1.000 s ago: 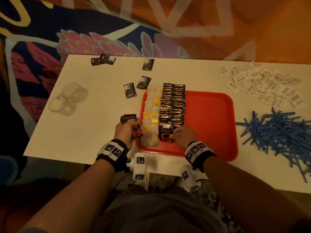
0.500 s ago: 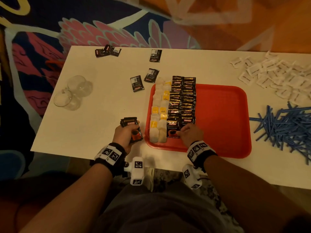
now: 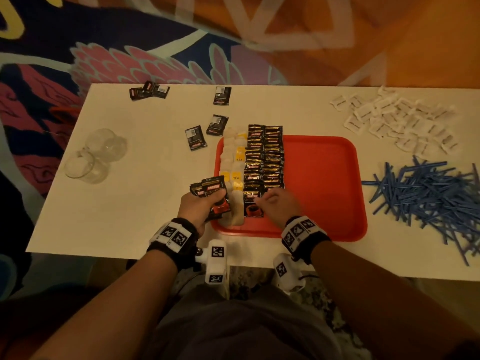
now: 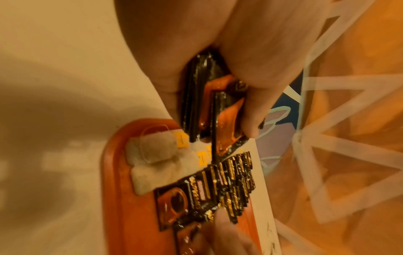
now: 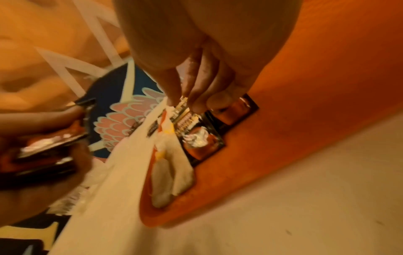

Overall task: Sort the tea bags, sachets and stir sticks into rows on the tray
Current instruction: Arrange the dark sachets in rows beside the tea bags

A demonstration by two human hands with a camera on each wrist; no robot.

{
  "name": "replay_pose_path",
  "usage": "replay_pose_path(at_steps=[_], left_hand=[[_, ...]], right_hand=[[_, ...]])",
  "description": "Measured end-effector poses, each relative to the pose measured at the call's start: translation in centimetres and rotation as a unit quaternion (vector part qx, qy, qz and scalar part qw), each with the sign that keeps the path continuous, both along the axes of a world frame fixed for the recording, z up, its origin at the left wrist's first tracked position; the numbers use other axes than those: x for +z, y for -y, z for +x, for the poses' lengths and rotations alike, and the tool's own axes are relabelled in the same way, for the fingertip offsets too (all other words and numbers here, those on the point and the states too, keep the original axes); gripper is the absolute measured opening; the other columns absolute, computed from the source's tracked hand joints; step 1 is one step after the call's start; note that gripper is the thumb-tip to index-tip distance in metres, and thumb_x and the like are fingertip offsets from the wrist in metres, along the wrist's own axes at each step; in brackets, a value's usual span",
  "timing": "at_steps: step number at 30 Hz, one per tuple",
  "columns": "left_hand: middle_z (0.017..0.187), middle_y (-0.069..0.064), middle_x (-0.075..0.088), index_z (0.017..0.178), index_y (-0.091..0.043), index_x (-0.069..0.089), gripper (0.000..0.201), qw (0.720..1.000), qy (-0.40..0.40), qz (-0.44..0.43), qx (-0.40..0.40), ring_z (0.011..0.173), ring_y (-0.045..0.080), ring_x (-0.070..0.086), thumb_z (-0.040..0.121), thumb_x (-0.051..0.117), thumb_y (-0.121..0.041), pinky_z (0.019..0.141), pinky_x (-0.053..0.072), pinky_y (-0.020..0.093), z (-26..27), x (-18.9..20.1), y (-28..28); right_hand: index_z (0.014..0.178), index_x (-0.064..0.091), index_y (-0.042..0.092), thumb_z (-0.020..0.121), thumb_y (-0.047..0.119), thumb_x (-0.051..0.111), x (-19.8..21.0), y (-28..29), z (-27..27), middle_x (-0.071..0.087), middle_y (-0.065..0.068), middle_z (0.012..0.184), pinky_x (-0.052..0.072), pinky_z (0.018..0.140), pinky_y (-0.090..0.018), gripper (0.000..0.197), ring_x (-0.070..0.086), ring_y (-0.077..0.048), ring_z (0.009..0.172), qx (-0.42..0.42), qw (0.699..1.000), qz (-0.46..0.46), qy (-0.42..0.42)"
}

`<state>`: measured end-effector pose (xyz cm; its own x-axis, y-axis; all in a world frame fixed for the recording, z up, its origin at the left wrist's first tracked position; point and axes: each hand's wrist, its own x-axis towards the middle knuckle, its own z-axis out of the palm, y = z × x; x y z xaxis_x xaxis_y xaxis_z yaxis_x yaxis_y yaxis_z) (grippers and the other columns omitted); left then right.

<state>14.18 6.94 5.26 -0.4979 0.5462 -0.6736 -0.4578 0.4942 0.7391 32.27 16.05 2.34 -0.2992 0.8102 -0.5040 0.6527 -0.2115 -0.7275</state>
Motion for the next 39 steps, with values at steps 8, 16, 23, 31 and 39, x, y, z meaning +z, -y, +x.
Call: replay_pose_path(at_steps=[8,16,23,31,39], left_hand=[[0.106,0.016,0.075,0.111,-0.007,0.072,0.045,0.996,0.032,0.072,-0.042,0.102,0.034,0.071,0.074,0.084,-0.028,0.093,0.055,0.051,2.1,2.6,-2.9],[0.102,0.021,0.073,0.111,0.001,0.067,0.026,0.998,0.01,0.065,0.002,0.095,0.037,0.072,0.086,0.07,-0.002,0.089,0.056,0.057,1.7,3.1,-3.7],[0.106,0.017,0.074,0.114,-0.004,0.067,0.03,0.998,0.012,0.058,-0.006,0.1,0.037,0.071,0.084,0.074,-0.005,0.092,0.053,0.059,1.6,1.7,-3.5],[0.077,0.008,0.07,0.104,0.0,0.065,0.017,0.998,0.026,0.047,0.041,0.063,0.021,0.067,0.095,0.064,-0.015,0.06,0.056,0.033,2.1,1.2,-2.8],[0.075,0.009,0.071,0.107,-0.001,0.067,0.017,0.996,0.024,-0.019,0.088,0.061,0.022,0.068,0.091,0.065,-0.007,0.071,0.059,0.041,1.1,-0.1,-0.9]], right_hand=[[0.089,0.071,0.015,0.078,0.018,0.081,4.3,-0.3,-2.5,0.072,-0.001,0.083,0.054,0.064,-0.023,0.015,0.069,-0.01,0.072,0.041,0.981,-0.057,-0.182],[0.08,0.074,0.022,0.073,0.017,0.084,4.2,-0.6,-2.1,0.073,0.002,0.081,0.057,0.073,-0.029,0.013,0.069,-0.012,0.075,0.07,0.989,0.009,-0.13],[0.087,0.078,0.014,0.075,0.015,0.083,3.9,-0.5,-1.6,0.075,-0.002,0.08,0.058,0.069,-0.025,0.013,0.071,-0.016,0.075,0.092,0.988,0.013,-0.123],[0.096,0.076,0.016,0.083,0.022,0.076,2.1,-1.0,0.5,0.068,0.01,0.081,0.046,0.065,-0.013,0.014,0.06,0.0,0.071,0.096,0.994,0.038,-0.03],[0.104,0.071,0.015,0.085,0.027,0.073,-1.5,-2.1,4.9,0.063,0.005,0.101,0.034,0.057,-0.014,0.022,0.054,-0.009,0.088,0.046,0.994,-0.013,0.102]])
